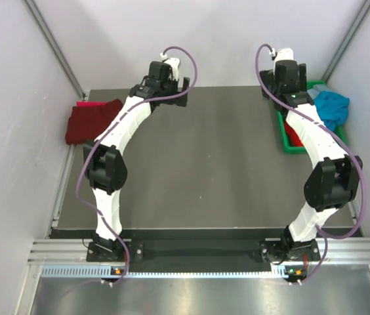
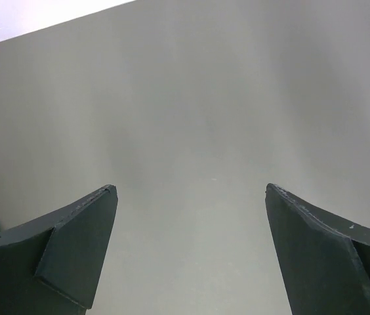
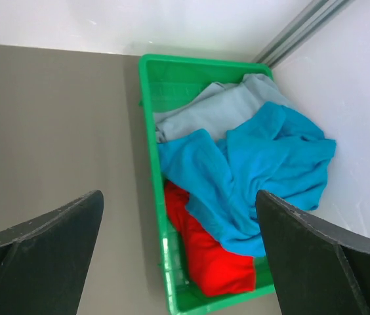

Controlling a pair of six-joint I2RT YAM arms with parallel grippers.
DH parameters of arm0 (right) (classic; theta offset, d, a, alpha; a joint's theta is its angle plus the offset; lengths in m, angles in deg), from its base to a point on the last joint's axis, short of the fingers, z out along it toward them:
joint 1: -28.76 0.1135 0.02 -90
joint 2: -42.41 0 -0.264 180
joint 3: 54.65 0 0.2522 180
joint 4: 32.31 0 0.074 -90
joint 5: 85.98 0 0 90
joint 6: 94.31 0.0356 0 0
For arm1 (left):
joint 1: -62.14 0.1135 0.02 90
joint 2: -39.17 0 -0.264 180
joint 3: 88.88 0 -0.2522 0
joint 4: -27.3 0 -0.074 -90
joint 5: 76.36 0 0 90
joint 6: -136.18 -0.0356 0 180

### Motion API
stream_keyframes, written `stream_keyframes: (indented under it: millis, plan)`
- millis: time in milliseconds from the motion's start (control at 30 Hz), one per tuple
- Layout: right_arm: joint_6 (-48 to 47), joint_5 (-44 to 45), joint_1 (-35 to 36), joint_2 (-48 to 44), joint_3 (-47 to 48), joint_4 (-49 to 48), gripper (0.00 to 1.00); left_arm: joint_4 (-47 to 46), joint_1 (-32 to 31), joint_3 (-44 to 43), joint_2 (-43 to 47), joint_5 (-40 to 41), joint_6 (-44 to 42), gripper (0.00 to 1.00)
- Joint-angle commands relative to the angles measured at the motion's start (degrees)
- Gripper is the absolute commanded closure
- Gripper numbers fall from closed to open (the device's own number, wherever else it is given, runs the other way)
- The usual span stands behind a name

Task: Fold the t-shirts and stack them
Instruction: Grab the tshirt from the pile

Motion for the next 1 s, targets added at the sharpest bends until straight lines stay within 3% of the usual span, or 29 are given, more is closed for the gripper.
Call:
stream_keyframes:
  millis: [0,67,167,367,667,967]
  plan:
    - [-4.9,4.1,0.5,0.4,-0.8,-3.2,0.0,0.6,-2.1,-1.7,0.8,-0.8,-1.2,0.01]
    - [-11.6,6.3,0.3,-0.9,-3.3,-7.1,0.0,0.2,-4.6,-1.6,0.7,4.2,-3.0,0.01]
    - [-12.1,6.6,-1.8,0.9,0.0,-6.0,0.0,-0.2,-6.1,-1.7,1.1,7.3,-4.7,0.01]
    - [-11.2,5.0,-6.3,6.2,5.4,-3.2,0.0,0.2,-6.3,-1.1,1.3,7.5,-5.0,0.01]
    - [-9.1,-0.9,-12.9,12.6,5.4,0.2,0.0,-0.3,-6.5,2.1,2.3,10.5,-6.5,0.01]
    - [-12.3,1.0,-15.1,17.5,5.2,-2.3,0.0,-0.3,-6.4,5.1,3.0,9.9,-5.8,0.01]
